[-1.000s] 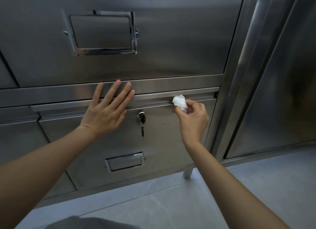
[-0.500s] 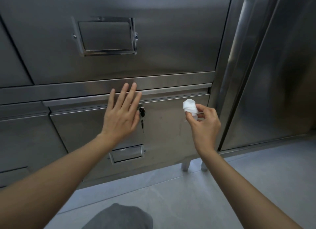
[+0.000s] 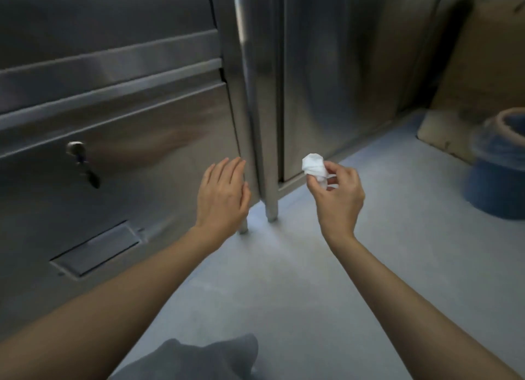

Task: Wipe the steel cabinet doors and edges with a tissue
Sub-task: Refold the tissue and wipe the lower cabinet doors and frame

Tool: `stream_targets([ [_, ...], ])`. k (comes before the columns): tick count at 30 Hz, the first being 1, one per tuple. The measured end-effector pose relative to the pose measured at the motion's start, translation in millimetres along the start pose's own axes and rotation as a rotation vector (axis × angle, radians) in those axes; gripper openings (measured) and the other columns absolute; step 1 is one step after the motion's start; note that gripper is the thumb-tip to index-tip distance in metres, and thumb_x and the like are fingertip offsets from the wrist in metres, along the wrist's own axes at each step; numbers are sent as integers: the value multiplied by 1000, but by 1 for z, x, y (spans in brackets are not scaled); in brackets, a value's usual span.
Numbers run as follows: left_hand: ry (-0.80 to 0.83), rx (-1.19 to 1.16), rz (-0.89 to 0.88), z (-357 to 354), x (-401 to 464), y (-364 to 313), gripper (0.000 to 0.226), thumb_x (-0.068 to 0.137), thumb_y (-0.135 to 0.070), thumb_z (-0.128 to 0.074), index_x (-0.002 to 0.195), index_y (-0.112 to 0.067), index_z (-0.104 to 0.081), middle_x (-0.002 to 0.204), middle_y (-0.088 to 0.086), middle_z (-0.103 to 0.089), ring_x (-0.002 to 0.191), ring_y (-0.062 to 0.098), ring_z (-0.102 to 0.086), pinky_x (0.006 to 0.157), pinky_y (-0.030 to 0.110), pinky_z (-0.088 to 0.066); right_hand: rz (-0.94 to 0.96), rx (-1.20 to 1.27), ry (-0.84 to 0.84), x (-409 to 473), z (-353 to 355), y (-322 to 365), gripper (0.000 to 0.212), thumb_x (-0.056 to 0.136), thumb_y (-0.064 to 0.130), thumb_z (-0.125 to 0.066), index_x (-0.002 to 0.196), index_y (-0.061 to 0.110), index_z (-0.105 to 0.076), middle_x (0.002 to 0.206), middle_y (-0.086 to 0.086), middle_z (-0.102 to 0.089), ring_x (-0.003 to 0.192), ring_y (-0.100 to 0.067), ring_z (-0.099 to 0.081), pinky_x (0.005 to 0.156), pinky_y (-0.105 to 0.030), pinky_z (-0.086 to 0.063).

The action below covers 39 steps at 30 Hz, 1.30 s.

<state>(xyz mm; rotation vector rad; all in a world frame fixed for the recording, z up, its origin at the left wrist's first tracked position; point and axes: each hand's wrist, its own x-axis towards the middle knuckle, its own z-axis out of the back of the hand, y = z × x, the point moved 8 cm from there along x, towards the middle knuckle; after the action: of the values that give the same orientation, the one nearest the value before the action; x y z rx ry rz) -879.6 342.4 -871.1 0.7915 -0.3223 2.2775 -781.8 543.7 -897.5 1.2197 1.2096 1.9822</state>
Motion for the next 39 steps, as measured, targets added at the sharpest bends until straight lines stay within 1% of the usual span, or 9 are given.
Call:
stream_targets([
  [7, 52, -217, -201, -111, 15, -81, 36, 92, -18, -43, 111, 2, -66, 110, 17, -68, 99, 34, -63, 91, 40, -40, -154, -155, -109, -15, 50, -103, 30, 77, 11, -80, 106, 16, -73, 100, 3, -60, 78, -12, -60, 73, -43, -55],
  [10, 145, -283, -251, -123, 34, -110, 34, 92, -16, -44, 108, 0, -69, 104, 14, -71, 93, 33, -66, 89, 37, -39, -192, -224, -131, -5, 73, -99, 31, 78, 13, -80, 108, 17, -73, 101, 3, -61, 78, -9, -58, 72, -40, -56],
  [14, 256, -401, -251, -92, 74, -147, 37, 90, -17, -41, 99, -4, -74, 94, 8, -74, 88, 29, -67, 87, 32, -41, -263, -254, -142, 19, 107, -57, 30, 80, 16, -80, 108, 19, -72, 99, 7, -61, 81, -9, -59, 71, -31, -56],
  [20, 335, -519, -147, 12, 158, -166, 31, 94, -14, -47, 104, -4, -74, 90, 10, -75, 81, 33, -67, 76, 37, -50, -365, -236, -161, 60, 156, 51, 27, 80, 18, -79, 105, 18, -68, 98, 9, -61, 84, -7, -60, 71, -20, -51],
  [24, 312, -511, -209, 105, 209, -168, 39, 95, -22, -39, 104, -5, -73, 92, 7, -74, 83, 31, -67, 73, 35, -51, -399, -193, -175, 91, 190, 145, 26, 81, 18, -78, 103, 21, -64, 97, 13, -58, 82, -2, -58, 66, -9, -45],
  [28, 289, -450, -320, 201, 248, -178, 36, 92, -21, -40, 97, -5, -72, 87, 8, -71, 77, 30, -64, 71, 34, -47, -406, -164, -188, 115, 230, 244, 23, 84, 17, -75, 104, 22, -66, 97, 17, -58, 84, -2, -58, 68, -9, -44],
  [31, 248, -438, -370, 277, 270, -190, 31, 90, -17, -42, 90, -3, -69, 82, 11, -68, 73, 31, -60, 69, 36, -44, -390, -162, -201, 127, 270, 318, 22, 84, 16, -74, 104, 21, -67, 98, 10, -61, 85, -6, -59, 70, -13, -45],
  [36, 232, -447, -332, 394, 286, -210, 32, 91, -18, -40, 89, -1, -67, 82, 13, -66, 75, 34, -59, 72, 38, -45, -339, -212, -266, 134, 348, 433, 21, 84, 16, -74, 103, 22, -68, 96, 12, -59, 82, -2, -57, 70, -16, -45],
  [39, 208, -457, -310, 457, 294, -224, 34, 91, -19, -39, 92, -1, -68, 87, 14, -68, 79, 35, -61, 75, 40, -46, -297, -213, -328, 131, 394, 491, 20, 83, 16, -74, 101, 23, -68, 95, 9, -60, 79, -4, -58, 72, -27, -51],
])
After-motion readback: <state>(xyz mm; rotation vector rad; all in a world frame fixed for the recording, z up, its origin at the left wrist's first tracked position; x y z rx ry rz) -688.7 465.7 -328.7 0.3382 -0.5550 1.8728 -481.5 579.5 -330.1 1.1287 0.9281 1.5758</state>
